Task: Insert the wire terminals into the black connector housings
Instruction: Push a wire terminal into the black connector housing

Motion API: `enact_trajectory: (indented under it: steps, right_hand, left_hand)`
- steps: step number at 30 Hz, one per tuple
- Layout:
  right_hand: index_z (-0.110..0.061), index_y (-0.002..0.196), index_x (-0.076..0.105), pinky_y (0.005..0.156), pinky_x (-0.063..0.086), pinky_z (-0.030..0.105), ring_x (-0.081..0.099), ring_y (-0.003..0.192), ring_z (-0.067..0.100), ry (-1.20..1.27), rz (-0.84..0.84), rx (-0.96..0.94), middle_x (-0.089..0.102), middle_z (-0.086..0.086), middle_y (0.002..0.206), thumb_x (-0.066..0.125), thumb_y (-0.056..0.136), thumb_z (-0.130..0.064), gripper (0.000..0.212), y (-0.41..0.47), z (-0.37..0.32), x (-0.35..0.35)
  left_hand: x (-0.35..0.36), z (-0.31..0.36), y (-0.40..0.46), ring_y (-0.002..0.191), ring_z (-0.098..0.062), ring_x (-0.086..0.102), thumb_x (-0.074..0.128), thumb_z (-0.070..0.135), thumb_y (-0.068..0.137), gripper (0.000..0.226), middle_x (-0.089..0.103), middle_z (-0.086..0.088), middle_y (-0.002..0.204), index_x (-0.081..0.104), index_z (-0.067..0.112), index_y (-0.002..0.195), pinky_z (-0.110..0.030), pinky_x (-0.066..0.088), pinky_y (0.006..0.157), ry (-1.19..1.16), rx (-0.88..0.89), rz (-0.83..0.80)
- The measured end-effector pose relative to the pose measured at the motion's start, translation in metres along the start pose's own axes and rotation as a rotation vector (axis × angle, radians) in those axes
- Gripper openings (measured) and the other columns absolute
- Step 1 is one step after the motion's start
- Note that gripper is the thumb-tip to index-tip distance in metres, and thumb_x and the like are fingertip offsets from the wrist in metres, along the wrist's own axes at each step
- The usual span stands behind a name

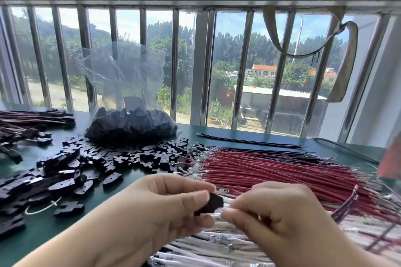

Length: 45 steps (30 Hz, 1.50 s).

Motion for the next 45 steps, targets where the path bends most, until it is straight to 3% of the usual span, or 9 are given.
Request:
enact_trajectory:
  steps: [10, 14, 17, 21, 26, 33, 36, 39, 45]
  right_hand:
    - [-0.019, 0.050, 0.049, 0.034, 0.034, 0.020, 0.033, 0.038, 0.011, -0.374, 0.124, -0.322, 0.037, -0.007, 0.046, 0.051, 0.087, -0.041, 0.043, -0.007, -0.037, -0.003]
    - [-0.017, 0.059, 0.053, 0.041, 0.041, 0.025, 0.043, 0.045, 0.010, -0.065, -0.173, -0.131, 0.048, -0.003, 0.050, 0.049, 0.082, -0.062, 0.051, 0.013, -0.011, 0.014]
    - [-0.032, 0.074, 0.067, 0.059, 0.055, 0.036, 0.060, 0.060, 0.018, 0.206, -0.259, 0.215, 0.064, -0.002, 0.066, 0.041, 0.078, -0.075, 0.051, 0.022, 0.042, 0.023]
    - [-0.035, 0.097, 0.070, 0.078, 0.045, 0.015, 0.055, 0.080, -0.005, -0.124, -0.197, 0.209, 0.060, -0.022, 0.084, 0.061, 0.084, -0.048, 0.020, 0.030, 0.073, 0.023]
    - [-0.030, 0.084, 0.062, 0.076, 0.046, 0.018, 0.053, 0.078, 0.001, -0.332, -0.114, 0.056, 0.057, -0.017, 0.082, 0.054, 0.090, -0.043, 0.017, 0.027, 0.054, 0.022]
    - [-0.045, 0.100, 0.051, 0.076, 0.049, 0.020, 0.056, 0.083, -0.004, -0.130, -0.217, 0.104, 0.058, -0.024, 0.086, 0.045, 0.094, -0.013, 0.033, 0.019, 0.052, 0.023]
    - [-0.050, 0.099, 0.059, 0.073, 0.050, 0.019, 0.060, 0.076, -0.003, -0.017, -0.255, 0.146, 0.065, -0.027, 0.084, 0.040, 0.091, -0.042, 0.022, 0.017, 0.048, 0.023]
    - [-0.041, 0.075, 0.067, 0.049, 0.042, 0.019, 0.042, 0.044, 0.004, 0.200, -0.245, 0.193, 0.054, -0.012, 0.051, 0.042, 0.074, -0.076, 0.043, 0.018, 0.041, 0.021]
    - [-0.039, 0.079, 0.069, 0.050, 0.047, 0.013, 0.058, 0.047, 0.004, 0.402, -0.057, 0.251, 0.067, -0.013, 0.060, 0.060, 0.080, -0.040, 0.010, 0.021, 0.040, 0.008]
  left_hand:
    - [0.009, -0.001, 0.002, 0.038, -0.019, 0.058, 0.083, -0.002, 0.049, 0.013, 0.066, -0.018, 0.056, 0.074, 0.001, 0.059, -0.018, 0.047, 0.039, 0.122, 0.011, 0.002]
    - [-0.005, 0.002, 0.005, 0.041, -0.020, 0.059, 0.069, 0.004, 0.050, 0.015, 0.068, -0.019, 0.061, 0.075, 0.002, 0.064, -0.020, 0.047, 0.041, 0.131, 0.047, 0.078]
    - [-0.021, 0.007, 0.006, 0.047, -0.020, 0.059, 0.090, 0.007, 0.043, 0.030, 0.070, -0.019, 0.065, 0.077, 0.012, 0.069, -0.024, 0.039, 0.045, 0.284, 0.047, 0.159]
    - [-0.034, 0.003, 0.007, 0.044, -0.021, 0.056, 0.073, 0.022, 0.042, 0.029, 0.067, -0.021, 0.063, 0.076, 0.011, 0.068, -0.022, 0.040, 0.040, 0.253, 0.014, 0.232]
    - [-0.039, 0.002, 0.008, 0.041, -0.019, 0.057, 0.072, 0.012, 0.046, 0.028, 0.068, -0.019, 0.063, 0.075, 0.002, 0.071, -0.019, 0.043, 0.037, 0.210, 0.031, 0.238]
    - [-0.054, 0.005, 0.009, 0.062, -0.027, 0.072, 0.073, 0.007, 0.056, 0.014, 0.074, -0.017, 0.074, 0.077, 0.010, 0.069, -0.019, 0.054, 0.051, 0.295, 0.015, 0.220]
    - [-0.054, 0.008, 0.007, 0.061, -0.024, 0.071, 0.076, 0.016, 0.055, 0.019, 0.075, -0.014, 0.077, 0.077, 0.013, 0.074, -0.020, 0.054, 0.053, 0.320, 0.020, 0.204]
    - [-0.054, 0.013, 0.005, 0.060, -0.021, 0.069, 0.078, 0.027, 0.041, 0.038, 0.075, -0.013, 0.079, 0.077, 0.012, 0.076, -0.020, 0.054, 0.055, 0.324, 0.044, 0.203]
    - [-0.051, 0.017, 0.003, 0.059, -0.018, 0.067, 0.079, 0.030, 0.036, 0.041, 0.075, -0.013, 0.078, 0.077, 0.014, 0.073, -0.019, 0.051, 0.053, 0.302, 0.075, 0.194]
Point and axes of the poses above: each hand's wrist, its own y-axis towards the middle knuckle, its own x-axis out of the palm, z = x × y, the point moved 9 cm from there along y, towards the middle knuckle
